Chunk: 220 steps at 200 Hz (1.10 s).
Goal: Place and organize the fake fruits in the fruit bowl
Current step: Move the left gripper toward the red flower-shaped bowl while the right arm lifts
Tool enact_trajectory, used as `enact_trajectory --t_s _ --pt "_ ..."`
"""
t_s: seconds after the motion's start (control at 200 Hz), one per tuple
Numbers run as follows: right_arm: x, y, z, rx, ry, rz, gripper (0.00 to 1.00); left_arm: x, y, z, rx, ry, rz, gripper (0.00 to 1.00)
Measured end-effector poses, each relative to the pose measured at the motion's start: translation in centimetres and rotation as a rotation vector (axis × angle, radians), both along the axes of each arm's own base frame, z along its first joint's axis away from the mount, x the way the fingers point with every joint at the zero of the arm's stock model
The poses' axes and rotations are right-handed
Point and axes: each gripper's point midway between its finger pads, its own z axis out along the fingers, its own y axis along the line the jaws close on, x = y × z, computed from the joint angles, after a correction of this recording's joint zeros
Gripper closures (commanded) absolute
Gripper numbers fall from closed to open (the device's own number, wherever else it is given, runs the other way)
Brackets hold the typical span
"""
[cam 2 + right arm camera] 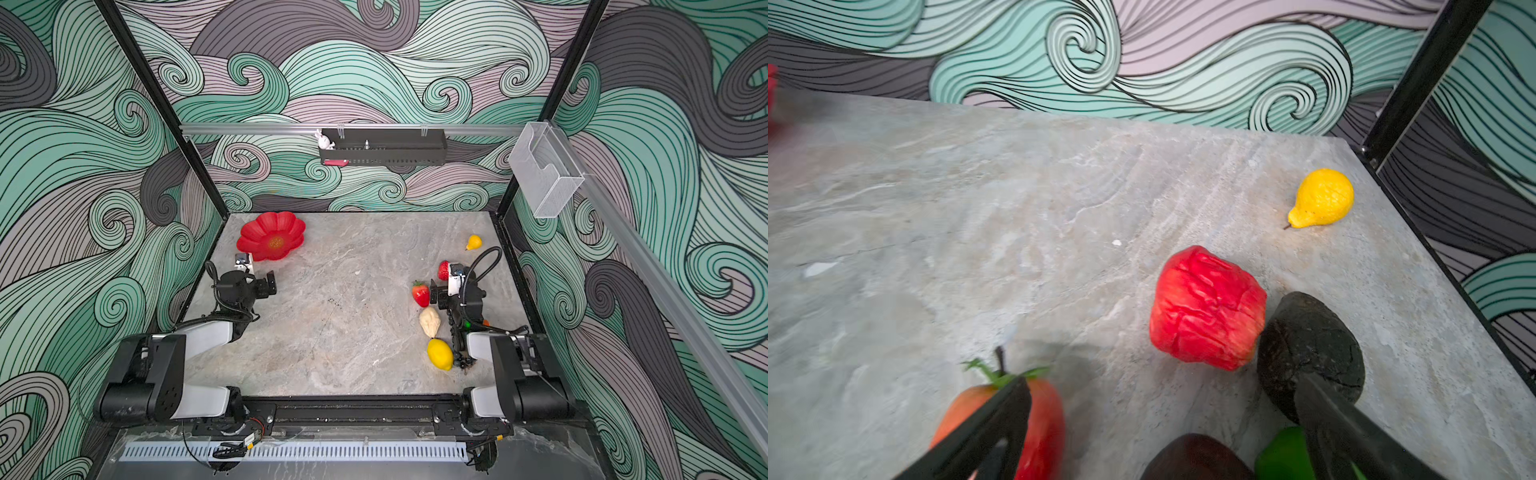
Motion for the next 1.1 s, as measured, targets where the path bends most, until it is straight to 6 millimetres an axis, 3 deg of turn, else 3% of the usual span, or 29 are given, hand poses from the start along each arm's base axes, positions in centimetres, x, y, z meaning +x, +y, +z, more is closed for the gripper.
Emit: enact_trajectory --t_s 0.115,0.35,0.475,0.59,0.675,0.851,0.951,1.101 --pt "-0.6 1.0 3.8 -0.001 -0.063 0.039 0.0 -1.2 -0.7 2.6 0.02 -0.042 0.008 0.01" --pt "-3.3 2.7 12.4 0.094 -0.198 0.121 0.0 -4.6 -0.3 7.3 -0.025 -0.108 0.083 0.01" --pt "-5.2 1.8 16.8 0.266 -0.214 0.048 0.0 -6.6 0.9 9.9 -0.105 -0.165 0.186 0.01" --pt "-7.2 0.6 19.7 0.43 -0.236 -0.027 0.0 -8.3 2.5 10.5 -0.234 -0.226 0.326 0.01" --pt "-8.6 0.0 19.7 0.517 -0.227 -0.066 0.0 -9.0 3.3 9.9 -0.286 -0.247 0.394 0.01" --pt "-10.8 -0.7 16.7 0.597 -0.212 -0.109 0.0 -8.5 4.2 6.9 -0.312 -0.17 0.465 0.01" --pt "-10.7 -0.6 14.6 0.599 -0.153 -0.123 0.0 -6.6 4.6 5.8 -0.312 -0.065 0.506 0.01" --pt "-9.9 0.2 11.3 0.594 -0.046 -0.118 0.0 -2.0 5.0 5.0 -0.379 0.083 0.551 0.01"
